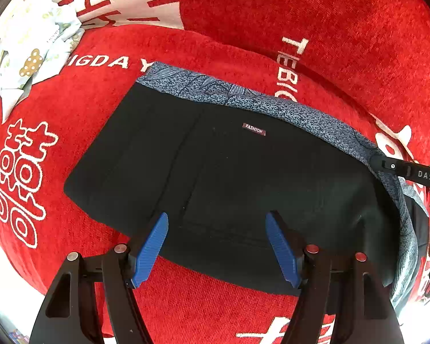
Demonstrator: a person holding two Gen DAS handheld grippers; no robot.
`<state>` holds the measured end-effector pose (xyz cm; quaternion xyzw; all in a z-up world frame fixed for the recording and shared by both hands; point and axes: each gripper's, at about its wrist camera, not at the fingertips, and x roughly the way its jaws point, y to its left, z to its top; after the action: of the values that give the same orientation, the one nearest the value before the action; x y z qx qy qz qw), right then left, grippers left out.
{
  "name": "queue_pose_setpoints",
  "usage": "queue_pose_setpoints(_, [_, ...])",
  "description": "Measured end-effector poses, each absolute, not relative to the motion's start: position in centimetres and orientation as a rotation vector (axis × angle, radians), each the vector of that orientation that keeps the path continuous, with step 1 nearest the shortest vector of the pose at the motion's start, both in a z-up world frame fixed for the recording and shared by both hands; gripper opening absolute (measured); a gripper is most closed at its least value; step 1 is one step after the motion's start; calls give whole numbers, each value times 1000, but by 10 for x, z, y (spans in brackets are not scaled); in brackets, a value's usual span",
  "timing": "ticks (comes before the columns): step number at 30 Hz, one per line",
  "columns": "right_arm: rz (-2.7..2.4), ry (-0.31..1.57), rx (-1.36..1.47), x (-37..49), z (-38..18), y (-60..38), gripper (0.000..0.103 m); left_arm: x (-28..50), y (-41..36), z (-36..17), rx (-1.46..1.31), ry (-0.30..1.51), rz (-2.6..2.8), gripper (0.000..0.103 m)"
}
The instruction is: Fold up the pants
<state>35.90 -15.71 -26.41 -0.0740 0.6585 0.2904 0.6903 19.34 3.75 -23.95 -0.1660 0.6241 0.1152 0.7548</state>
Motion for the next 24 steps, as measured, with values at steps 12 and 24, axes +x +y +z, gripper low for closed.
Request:
queue_pose_setpoints(12, [653, 1438, -65, 352, -240, -172, 13, 192, 37, -235, -356, 1354, 248, 72])
queue_pose_setpoints(24, [539, 1402, 339, 296, -203, -281, 35, 190, -59, -193, -236, 1343, -134, 72])
